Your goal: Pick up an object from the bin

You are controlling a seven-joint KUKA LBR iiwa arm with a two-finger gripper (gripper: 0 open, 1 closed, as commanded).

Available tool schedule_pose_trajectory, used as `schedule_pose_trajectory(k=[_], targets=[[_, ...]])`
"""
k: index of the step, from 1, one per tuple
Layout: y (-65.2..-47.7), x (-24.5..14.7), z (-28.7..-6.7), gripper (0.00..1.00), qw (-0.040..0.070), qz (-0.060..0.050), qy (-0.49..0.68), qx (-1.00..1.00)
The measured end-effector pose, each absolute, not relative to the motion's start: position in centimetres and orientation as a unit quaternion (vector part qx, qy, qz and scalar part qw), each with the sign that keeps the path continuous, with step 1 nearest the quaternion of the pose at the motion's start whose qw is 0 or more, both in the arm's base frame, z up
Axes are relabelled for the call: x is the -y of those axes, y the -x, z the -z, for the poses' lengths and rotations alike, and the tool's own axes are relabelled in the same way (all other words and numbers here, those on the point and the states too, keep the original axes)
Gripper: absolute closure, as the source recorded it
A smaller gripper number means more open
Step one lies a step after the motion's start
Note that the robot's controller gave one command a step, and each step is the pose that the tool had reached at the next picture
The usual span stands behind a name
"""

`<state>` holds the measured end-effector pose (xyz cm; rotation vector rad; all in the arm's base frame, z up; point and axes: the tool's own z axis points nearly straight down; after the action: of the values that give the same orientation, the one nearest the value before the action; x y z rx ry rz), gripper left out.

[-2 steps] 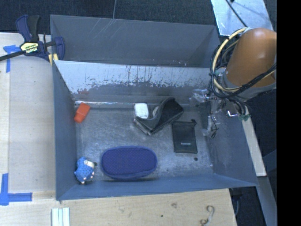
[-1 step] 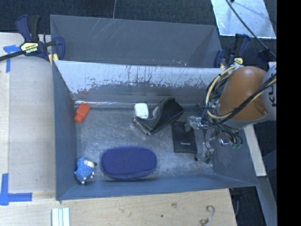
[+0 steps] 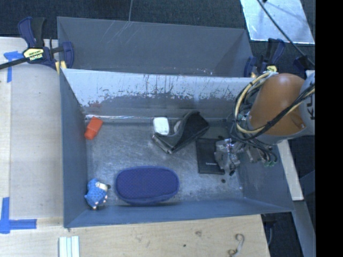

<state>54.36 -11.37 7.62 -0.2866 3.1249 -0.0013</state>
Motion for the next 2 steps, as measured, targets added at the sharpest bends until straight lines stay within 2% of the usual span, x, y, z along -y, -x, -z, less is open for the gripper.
schedule_pose_trajectory(k=[1,2], targets=[[-54.4,11.4,-7.6,0.00,0.002,0.000,0.092,-0.996],[-52.2,7.2,-7.0,0.00,0.000,-0.001,0.188,-0.982]])
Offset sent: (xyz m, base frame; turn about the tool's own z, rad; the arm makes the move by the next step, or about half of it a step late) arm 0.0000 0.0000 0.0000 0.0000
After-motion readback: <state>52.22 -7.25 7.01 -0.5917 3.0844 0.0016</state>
